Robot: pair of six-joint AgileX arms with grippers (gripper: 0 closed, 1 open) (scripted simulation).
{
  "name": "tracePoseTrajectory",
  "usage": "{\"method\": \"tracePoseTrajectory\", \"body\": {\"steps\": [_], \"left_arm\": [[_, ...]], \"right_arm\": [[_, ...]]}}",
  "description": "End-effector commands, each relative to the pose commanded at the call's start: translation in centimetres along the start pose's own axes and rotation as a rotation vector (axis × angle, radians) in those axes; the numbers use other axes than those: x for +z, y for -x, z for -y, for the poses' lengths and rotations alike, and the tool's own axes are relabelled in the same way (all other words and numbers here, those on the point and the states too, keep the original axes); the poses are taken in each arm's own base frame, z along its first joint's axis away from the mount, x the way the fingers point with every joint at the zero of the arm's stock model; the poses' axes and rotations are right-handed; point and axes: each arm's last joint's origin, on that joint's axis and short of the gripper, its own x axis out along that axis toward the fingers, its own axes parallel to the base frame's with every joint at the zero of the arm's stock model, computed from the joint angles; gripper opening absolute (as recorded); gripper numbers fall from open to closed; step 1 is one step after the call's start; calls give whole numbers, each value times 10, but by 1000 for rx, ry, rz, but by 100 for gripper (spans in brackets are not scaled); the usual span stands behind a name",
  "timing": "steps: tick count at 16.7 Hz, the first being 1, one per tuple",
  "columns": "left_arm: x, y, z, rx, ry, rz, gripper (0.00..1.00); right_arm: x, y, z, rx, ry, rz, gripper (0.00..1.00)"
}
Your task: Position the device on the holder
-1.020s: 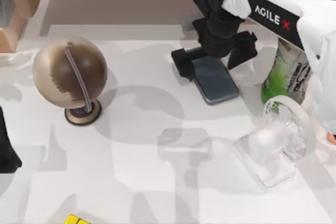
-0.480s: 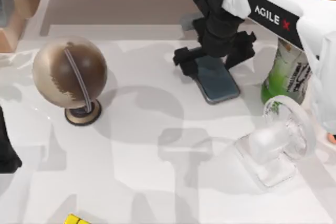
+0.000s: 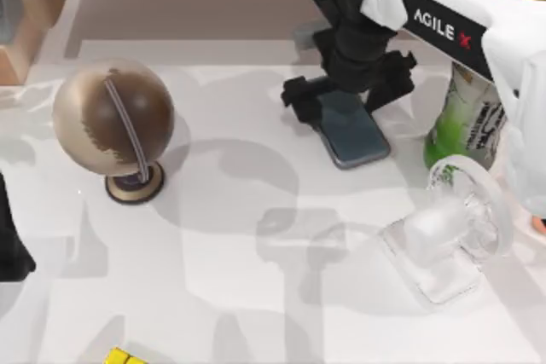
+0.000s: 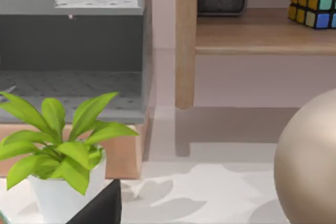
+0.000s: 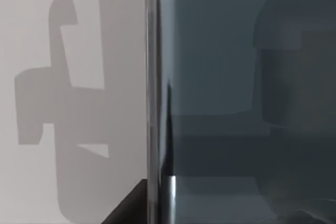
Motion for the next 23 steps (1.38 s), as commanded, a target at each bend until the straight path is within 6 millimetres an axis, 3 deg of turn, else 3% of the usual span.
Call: {"method": "tracePoseTrajectory", "body": {"steps": [1, 2, 8, 14, 18, 23], "left_arm": [[0, 0, 0, 0, 0, 0, 100], [0, 0, 0, 0, 0, 0, 100], [0, 0, 0, 0, 0, 0, 100], [0, 0, 0, 0, 0, 0, 100], [0, 0, 0, 0, 0, 0, 100], [0, 0, 0, 0, 0, 0, 100]], "right_arm": [[0, 0, 0, 0, 0, 0, 0], [1, 17, 2, -4, -2, 25, 0], [3, 36, 2, -4, -2, 24, 0], [4, 41, -1, -4, 0, 37, 0], [-2, 82, -26, -14, 30, 133, 0], [-30, 152, -53, -55, 28, 318, 0]]}}
